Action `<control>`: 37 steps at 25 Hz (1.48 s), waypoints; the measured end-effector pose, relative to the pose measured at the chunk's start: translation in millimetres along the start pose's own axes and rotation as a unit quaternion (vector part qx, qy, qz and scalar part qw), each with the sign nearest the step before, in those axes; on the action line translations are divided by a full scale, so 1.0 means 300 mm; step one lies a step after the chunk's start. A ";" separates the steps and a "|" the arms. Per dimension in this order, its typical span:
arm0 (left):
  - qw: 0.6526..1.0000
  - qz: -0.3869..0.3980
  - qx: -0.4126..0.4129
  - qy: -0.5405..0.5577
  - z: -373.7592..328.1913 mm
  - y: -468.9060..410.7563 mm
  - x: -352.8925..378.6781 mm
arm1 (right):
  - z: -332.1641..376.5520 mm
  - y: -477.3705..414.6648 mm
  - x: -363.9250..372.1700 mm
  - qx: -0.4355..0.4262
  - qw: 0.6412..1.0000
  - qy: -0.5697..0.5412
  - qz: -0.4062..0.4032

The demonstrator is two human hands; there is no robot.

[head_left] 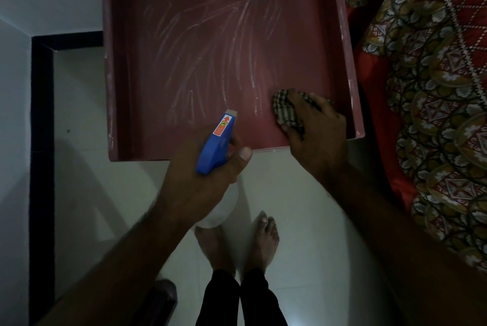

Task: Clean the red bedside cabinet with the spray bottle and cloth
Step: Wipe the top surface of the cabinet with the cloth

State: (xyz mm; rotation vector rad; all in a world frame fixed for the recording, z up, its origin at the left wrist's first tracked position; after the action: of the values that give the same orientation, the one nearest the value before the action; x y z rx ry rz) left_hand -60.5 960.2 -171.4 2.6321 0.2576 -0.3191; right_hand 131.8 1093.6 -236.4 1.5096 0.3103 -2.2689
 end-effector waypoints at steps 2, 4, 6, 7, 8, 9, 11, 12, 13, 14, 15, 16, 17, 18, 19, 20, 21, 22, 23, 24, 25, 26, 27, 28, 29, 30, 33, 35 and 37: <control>0.999 0.026 -0.012 -0.022 0.042 -0.010 0.024 | 0.003 0.002 0.007 0.018 1.000 0.008 -0.006; 0.998 0.044 -0.019 -0.047 0.081 -0.013 0.041 | -0.008 0.005 0.006 0.036 0.999 -0.002 -0.019; 0.995 0.058 -0.023 -0.076 0.114 -0.015 0.051 | -0.027 0.028 -0.003 0.063 0.997 -0.016 -0.041; 0.993 0.067 -0.027 -0.094 0.130 -0.017 0.055 | -0.033 0.047 -0.007 0.077 0.995 -0.020 -0.052; 0.991 0.074 -0.036 -0.108 0.145 -0.018 0.058 | -0.036 0.066 -0.011 0.088 0.994 -0.019 -0.061; 0.990 0.076 -0.047 -0.112 0.158 -0.019 0.057 | -0.036 0.082 -0.012 0.095 0.993 -0.015 -0.068; 0.990 0.072 -0.064 -0.105 0.173 -0.019 0.051 | -0.039 0.101 -0.013 0.110 0.991 -0.013 -0.076; 0.989 0.071 -0.069 -0.113 0.174 -0.022 0.049 | -0.044 0.106 -0.011 0.121 0.990 -0.014 -0.077; 0.987 0.071 -0.070 -0.123 0.172 -0.025 0.048 | -0.048 0.109 -0.007 0.134 0.988 -0.016 -0.075; 0.987 0.069 -0.068 -0.127 0.166 -0.029 0.045 | -0.052 0.113 -0.002 0.147 0.986 -0.017 -0.073; 0.988 0.064 -0.065 -0.123 0.156 -0.033 0.039 | -0.053 0.116 0.003 0.156 0.985 -0.019 -0.072; 0.990 0.054 -0.063 -0.111 0.146 -0.037 0.029 | -0.054 0.119 0.004 0.161 0.984 -0.021 -0.074; 0.993 0.041 -0.062 -0.093 0.137 -0.041 0.018 | -0.054 0.121 0.002 0.163 0.983 -0.022 -0.075; 0.995 0.023 -0.062 -0.075 0.130 -0.045 0.004 | -0.055 0.121 0.001 0.164 0.983 -0.023 -0.074; 0.996 0.004 -0.062 -0.063 0.123 -0.050 -0.010 | -0.057 0.120 0.000 0.165 0.983 -0.025 -0.071; 0.996 -0.013 -0.062 -0.058 0.117 -0.054 -0.023 | -0.059 0.118 -0.001 0.164 0.984 -0.027 -0.068; 0.996 -0.025 -0.062 -0.058 0.111 -0.060 -0.034 | -0.056 0.117 -0.001 0.161 0.984 -0.028 -0.065; 0.996 -0.030 -0.060 -0.061 0.104 -0.065 -0.040 | -0.050 0.118 -0.001 0.155 0.985 -0.029 -0.063; 0.996 -0.030 -0.055 -0.066 0.095 -0.071 -0.043 | -0.043 0.118 -0.003 0.148 0.987 -0.029 -0.063; 0.996 -0.027 -0.050 -0.067 0.085 -0.076 -0.043 | -0.042 0.116 -0.009 0.142 0.987 -0.030 -0.066; 0.997 -0.023 -0.045 -0.061 0.077 -0.079 -0.043 | -0.044 0.114 -0.017 0.138 0.988 -0.030 -0.068; 0.998 -0.019 -0.043 -0.051 0.073 -0.080 -0.042 | -0.045 0.110 -0.025 0.131 0.989 -0.031 -0.068; 0.998 -0.017 -0.042 -0.040 0.070 -0.078 -0.042 | -0.038 0.104 -0.028 0.114 0.991 -0.034 -0.064; 0.999 -0.017 -0.040 -0.031 0.069 -0.075 -0.042 | -0.016 0.097 -0.025 0.080 0.995 -0.034 -0.053; 0.999 -0.015 -0.040 -0.028 0.068 -0.070 -0.041 | 0.023 0.097 -0.017 0.031 0.998 -0.031 -0.041; 0.999 -0.011 -0.042 -0.030 0.069 -0.065 -0.038 | 0.067 0.105 -0.010 -0.019 0.999 -0.021 -0.031; 0.997 0.007 -0.062 -0.042 0.080 -0.054 -0.029 | 0.079 0.100 -0.017 -0.052 0.999 0.003 -0.015; 0.996 0.015 -0.068 -0.050 0.086 -0.055 -0.031 | 0.012 0.072 -0.053 0.031 0.998 -0.005 -0.049; 0.996 0.020 -0.068 -0.052 0.085 -0.058 -0.036 | 0.039 0.067 -0.046 0.053 0.997 -0.009 -0.062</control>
State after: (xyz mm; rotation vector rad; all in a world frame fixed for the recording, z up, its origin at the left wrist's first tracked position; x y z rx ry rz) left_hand -79.5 962.0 -198.0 2.4756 0.1844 -0.4091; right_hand 135.6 1073.7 -218.3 1.5605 0.2889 -2.4302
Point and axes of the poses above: each hand's wrist, its own y-axis away from the middle knuckle, its own x-axis out of the palm, z = x × y, the point moved 10 cm from there along -y, towards the middle knuckle, and after that the axes turned 4 degrees about z, right-handed, at the moved point
